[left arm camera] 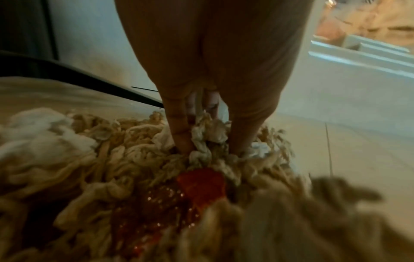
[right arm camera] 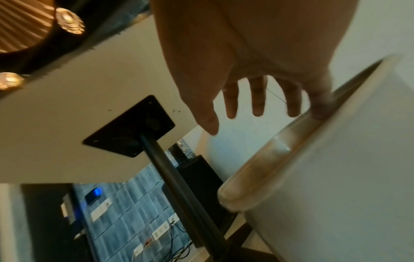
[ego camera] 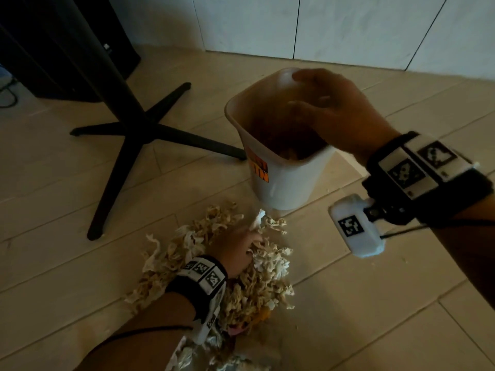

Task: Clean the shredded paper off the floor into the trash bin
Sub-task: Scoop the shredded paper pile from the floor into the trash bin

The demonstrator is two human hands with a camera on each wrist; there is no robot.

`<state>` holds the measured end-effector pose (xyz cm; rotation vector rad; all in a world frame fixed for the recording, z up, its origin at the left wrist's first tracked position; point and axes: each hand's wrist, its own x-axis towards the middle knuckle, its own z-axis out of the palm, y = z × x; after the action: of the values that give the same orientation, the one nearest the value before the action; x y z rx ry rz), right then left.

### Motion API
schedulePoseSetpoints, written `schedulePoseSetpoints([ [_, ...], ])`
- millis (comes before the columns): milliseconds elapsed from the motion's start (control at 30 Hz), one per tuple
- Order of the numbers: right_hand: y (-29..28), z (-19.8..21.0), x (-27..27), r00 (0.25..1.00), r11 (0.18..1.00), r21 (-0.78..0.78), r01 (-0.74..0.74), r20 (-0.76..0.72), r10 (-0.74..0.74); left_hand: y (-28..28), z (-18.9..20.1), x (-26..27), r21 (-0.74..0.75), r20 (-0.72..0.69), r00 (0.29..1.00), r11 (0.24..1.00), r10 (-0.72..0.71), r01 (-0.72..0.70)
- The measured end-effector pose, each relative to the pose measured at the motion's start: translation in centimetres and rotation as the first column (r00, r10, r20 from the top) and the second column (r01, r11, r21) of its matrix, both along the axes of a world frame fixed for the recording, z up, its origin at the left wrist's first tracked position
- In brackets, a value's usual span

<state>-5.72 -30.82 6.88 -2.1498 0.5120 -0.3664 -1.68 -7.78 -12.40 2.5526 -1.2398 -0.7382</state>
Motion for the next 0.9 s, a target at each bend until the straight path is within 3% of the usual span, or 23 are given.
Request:
schedulePoseSetpoints([
  [100,1.5,-0.5,-2.9,0.97,0.996,-0.053,0.068,0.236,-0.054,1.4,1.3,0.4,-0.163,-0.033,0.992,0.979,0.119,-0.123],
  [167,3.1,-1.0,-5.3,0.921,0.993,0.026,0.112,0.373,-0.114,2.2,2.3,0.6,-0.29,-0.024,0.979,0.936,0.203,-0.201],
  [233,5.3,-2.0,-7.5,0.899,0.983,0.136,0.121,0.406,-0.166,2.6,3.8,0.6,-0.413,0.008,0.96,0.875,0.281,-0.253],
  [333,8.3,-3.7,-9.1,0.955,0.946,0.315,0.082,0.247,-0.165,2.7,6.3,0.1,-0.581,0.036,0.942,0.774,0.333,-0.252],
  [467,10.5,-5.6,-8.5,0.998,0.741,0.67,0.054,-0.059,-0.019,2.1,9.1,-1.6,-0.701,0.005,0.951,0.679,0.31,-0.217],
  [567,11.7,-6.3,-7.6,0.996,0.561,0.826,0.054,-0.084,0.028,1.5,10.5,-3.7,-0.749,-0.019,0.968,0.639,0.249,-0.178],
  [667,12.3,-6.5,-7.2,0.998,0.429,0.903,-0.031,0.008,0.054,0.9,10.6,-5.4,-0.767,-0.044,0.973,0.616,0.226,-0.178],
  [767,12.2,-6.2,-7.4,0.999,0.404,0.914,-0.03,0.022,0.023,0.7,10.2,-6.3,-0.773,-0.068,0.957,0.592,0.281,-0.229],
  [900,12.4,-6.9,-7.5,1.0,0.472,0.881,0.021,-0.01,-0.026,1.1,10.0,-7.5,-0.753,-0.211,0.934,0.561,0.288,-0.343],
])
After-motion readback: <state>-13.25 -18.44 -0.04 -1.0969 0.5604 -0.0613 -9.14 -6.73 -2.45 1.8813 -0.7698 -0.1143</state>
